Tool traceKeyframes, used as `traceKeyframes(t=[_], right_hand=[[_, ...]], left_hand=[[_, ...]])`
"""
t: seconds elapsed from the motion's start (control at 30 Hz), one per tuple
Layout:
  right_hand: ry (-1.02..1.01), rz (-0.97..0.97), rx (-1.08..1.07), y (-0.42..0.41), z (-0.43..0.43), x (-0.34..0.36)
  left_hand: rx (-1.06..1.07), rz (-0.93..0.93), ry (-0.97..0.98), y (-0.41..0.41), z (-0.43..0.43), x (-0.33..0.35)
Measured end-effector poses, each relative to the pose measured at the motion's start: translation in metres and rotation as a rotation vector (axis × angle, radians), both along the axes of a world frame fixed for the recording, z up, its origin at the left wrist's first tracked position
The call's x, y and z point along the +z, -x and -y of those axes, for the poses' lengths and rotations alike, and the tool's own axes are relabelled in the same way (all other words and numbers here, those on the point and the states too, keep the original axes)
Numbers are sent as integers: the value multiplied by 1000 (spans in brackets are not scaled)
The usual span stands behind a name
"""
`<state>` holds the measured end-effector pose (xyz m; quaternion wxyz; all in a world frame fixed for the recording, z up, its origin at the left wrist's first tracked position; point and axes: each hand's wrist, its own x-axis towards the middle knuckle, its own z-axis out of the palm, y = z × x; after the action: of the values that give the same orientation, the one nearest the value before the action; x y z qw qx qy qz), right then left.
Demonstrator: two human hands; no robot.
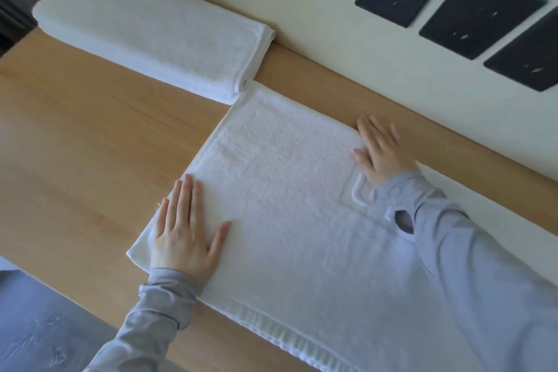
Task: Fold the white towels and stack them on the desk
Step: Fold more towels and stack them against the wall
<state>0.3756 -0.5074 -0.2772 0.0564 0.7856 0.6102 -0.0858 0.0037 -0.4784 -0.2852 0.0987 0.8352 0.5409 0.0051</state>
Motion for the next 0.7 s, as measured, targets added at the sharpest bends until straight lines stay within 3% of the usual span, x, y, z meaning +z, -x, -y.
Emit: traceKeyframes(t=[0.1,0.17,0.33,0.47,0.57,0.7], right_hand=[[-109,44,-73,34,2,5],[-250,-81,-66,87,17,10],[-290,-196,268,190,74,-3],[-162,-89,334,101,87,-5],[-111,37,48,-2,115,-5],[-42,21,-330,-80,148,-3]], left_hand=[[59,16,22,-8,7,5],[90,52,29,-27,20,12],[-81,48,68,-63,54,11],[-84,22,23,-57,53,0],[-73,15,9,-58,54,-3],[-59,21,-18,-61,56,-2]])
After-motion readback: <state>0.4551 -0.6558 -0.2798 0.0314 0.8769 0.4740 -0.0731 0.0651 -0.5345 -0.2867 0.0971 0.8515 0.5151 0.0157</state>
